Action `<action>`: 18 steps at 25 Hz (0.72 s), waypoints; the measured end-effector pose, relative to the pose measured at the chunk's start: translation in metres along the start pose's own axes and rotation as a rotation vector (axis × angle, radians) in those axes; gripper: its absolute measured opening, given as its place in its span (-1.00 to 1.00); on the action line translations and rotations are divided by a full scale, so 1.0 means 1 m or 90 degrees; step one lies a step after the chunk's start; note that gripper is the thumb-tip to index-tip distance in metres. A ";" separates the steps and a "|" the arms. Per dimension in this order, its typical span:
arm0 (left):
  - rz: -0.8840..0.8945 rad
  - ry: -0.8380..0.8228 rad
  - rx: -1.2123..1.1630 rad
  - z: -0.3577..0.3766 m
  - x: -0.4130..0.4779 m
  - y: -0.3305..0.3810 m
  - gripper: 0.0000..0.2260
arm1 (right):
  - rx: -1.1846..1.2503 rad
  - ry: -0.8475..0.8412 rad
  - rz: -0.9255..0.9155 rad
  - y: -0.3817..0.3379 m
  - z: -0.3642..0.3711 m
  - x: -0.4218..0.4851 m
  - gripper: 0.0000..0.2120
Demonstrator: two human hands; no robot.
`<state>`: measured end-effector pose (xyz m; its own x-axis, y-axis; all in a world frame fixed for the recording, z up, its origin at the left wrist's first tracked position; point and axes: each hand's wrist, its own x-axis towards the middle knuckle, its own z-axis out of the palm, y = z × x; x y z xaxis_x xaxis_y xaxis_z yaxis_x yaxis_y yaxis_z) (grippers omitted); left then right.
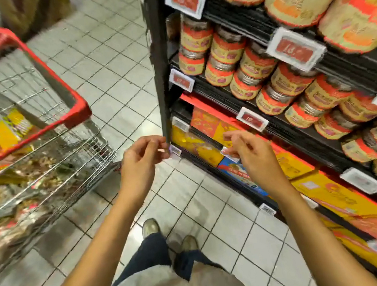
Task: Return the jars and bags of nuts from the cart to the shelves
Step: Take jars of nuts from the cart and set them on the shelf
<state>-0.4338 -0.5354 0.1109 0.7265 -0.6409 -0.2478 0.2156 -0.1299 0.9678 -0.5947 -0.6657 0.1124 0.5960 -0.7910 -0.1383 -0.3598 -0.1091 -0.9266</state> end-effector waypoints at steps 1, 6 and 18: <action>-0.011 0.055 -0.018 -0.025 -0.012 -0.002 -0.80 | 0.014 -0.034 0.004 -0.005 0.016 -0.003 -0.81; -0.012 0.284 -0.102 -0.128 -0.060 -0.008 -0.81 | 0.078 -0.201 -0.012 -0.036 0.128 -0.006 -0.78; 0.037 0.407 -0.097 -0.461 -0.046 0.026 -0.83 | 0.101 -0.488 -0.103 -0.169 0.472 -0.005 -0.79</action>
<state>-0.1605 -0.1606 0.1275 0.9740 -0.0616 -0.2181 0.2203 0.0307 0.9750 -0.1978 -0.3590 0.1042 0.9802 -0.1330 -0.1467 -0.1549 -0.0539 -0.9865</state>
